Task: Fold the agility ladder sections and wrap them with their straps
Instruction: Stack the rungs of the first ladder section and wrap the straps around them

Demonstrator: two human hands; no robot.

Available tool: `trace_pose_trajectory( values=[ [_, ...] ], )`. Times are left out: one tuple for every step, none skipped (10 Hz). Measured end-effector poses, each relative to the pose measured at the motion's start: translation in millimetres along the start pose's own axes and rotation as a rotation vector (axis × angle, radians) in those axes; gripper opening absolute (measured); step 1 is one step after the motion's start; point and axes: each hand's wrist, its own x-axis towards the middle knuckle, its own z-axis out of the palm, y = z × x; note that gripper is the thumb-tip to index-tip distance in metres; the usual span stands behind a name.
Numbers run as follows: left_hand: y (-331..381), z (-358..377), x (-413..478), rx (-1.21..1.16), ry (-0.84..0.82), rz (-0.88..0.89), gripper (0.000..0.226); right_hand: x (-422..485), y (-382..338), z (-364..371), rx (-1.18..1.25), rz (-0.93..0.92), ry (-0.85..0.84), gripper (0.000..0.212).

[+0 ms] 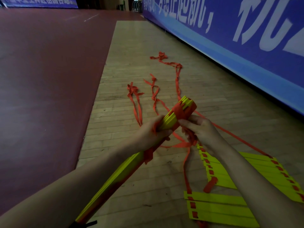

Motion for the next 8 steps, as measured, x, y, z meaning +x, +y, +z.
trace_pose_trajectory(
  values=[
    [-5,-2,2,0.107,0.023,0.033,0.027,1,3,3,0.035,0.023,0.002,0.007],
    [-13,-6,5,0.088,0.006,0.032,0.026,1,6,6,0.014,0.005,-0.021,0.005],
    [-26,-10,7,0.013,-0.047,-0.064,0.046,0,7,5,0.023,-0.012,-0.056,0.007],
    [-37,-13,7,-0.138,-0.074,-0.228,0.059,-2,7,9,0.031,-0.010,-0.085,0.021],
    [-42,-14,6,-0.203,-0.096,-0.304,0.049,-5,1,10,0.043,-0.087,-0.110,0.027],
    [-38,-14,8,-0.322,-0.116,-0.346,0.041,-9,-11,6,0.047,-0.175,-0.163,0.024],
    [-30,-11,9,-0.445,-0.154,-0.340,0.041,-12,-15,6,0.137,-0.139,-0.264,0.013],
    [-18,-9,7,-0.483,-0.211,-0.322,0.035,-12,-12,8,0.257,-0.028,-0.261,0.010]
  ],
)
